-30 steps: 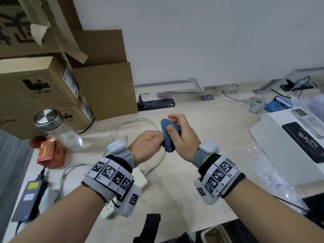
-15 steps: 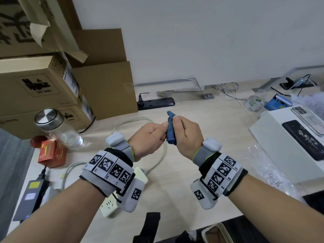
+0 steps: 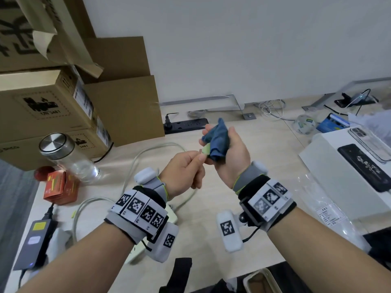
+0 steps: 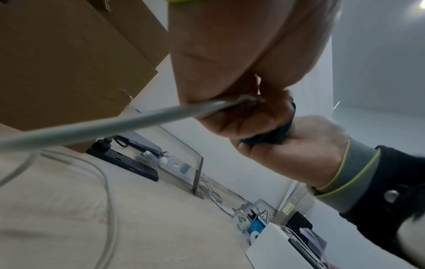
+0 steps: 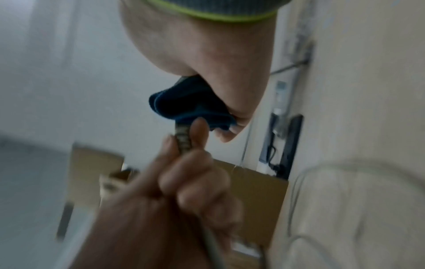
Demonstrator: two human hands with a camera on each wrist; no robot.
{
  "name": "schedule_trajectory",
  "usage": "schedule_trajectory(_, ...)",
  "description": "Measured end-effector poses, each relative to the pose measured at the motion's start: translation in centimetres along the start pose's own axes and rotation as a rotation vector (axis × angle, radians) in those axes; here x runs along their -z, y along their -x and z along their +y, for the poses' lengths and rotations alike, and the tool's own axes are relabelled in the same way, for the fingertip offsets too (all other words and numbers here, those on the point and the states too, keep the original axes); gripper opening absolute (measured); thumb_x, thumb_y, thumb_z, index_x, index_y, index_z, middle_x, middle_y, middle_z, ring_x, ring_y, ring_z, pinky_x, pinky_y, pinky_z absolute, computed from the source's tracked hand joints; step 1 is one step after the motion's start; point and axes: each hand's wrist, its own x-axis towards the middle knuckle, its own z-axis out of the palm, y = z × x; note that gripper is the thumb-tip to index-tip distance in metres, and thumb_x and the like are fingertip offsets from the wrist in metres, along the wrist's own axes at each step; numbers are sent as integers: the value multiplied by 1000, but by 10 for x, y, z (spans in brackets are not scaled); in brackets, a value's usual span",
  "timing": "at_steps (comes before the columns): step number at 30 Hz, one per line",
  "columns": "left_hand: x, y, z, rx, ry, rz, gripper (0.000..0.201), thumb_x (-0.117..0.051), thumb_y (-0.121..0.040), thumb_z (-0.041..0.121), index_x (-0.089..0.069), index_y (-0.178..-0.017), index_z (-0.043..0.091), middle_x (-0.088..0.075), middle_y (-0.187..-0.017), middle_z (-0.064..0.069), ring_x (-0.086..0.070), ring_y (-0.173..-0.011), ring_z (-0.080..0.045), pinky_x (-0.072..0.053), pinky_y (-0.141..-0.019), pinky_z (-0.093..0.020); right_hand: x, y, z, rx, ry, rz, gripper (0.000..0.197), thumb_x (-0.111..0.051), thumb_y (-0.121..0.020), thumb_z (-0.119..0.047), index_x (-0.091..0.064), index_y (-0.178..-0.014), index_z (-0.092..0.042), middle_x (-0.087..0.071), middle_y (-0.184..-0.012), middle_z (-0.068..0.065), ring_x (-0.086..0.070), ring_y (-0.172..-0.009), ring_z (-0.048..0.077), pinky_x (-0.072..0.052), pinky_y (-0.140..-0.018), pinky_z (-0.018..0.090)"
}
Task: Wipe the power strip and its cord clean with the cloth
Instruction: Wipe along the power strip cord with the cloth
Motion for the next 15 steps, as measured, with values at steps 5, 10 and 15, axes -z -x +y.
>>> schedule_trajectory(5,-2,0,-1,-123,-331,64,36,-41,-98,13,-49,-65,24,-55,-56,7,-44,-49,-4,-38,-55,-21,15,3,28,350,897,75,56,-39,-80,-69,-59,-101,-21,-64,-84,-6,-64,-82,20,-55,-80,41)
schedule_trajectory(10,-5,-4,-2,-186,-483,57,25,-44,-97,20,-54,-76,13,-54,-63,6,-48,-58,-10,-37,-56,-24,17,-1,22,329,837,75,50,-40,-86,-53,-60,-74,-8,-62,-68,2,-59,-66,20,-58,-67,45)
schedule_trajectory(15,-7,-1,-13,-309,-578,77,41,-32,-91,43,-60,-102,15,-67,-82,-4,-59,-72,-24,-46,-65,-39,12,-5,11,138,482,130,37,-44,-99,-31,-59,-77,-6,-62,-75,13,-56,-63,24,-47,-48,24)
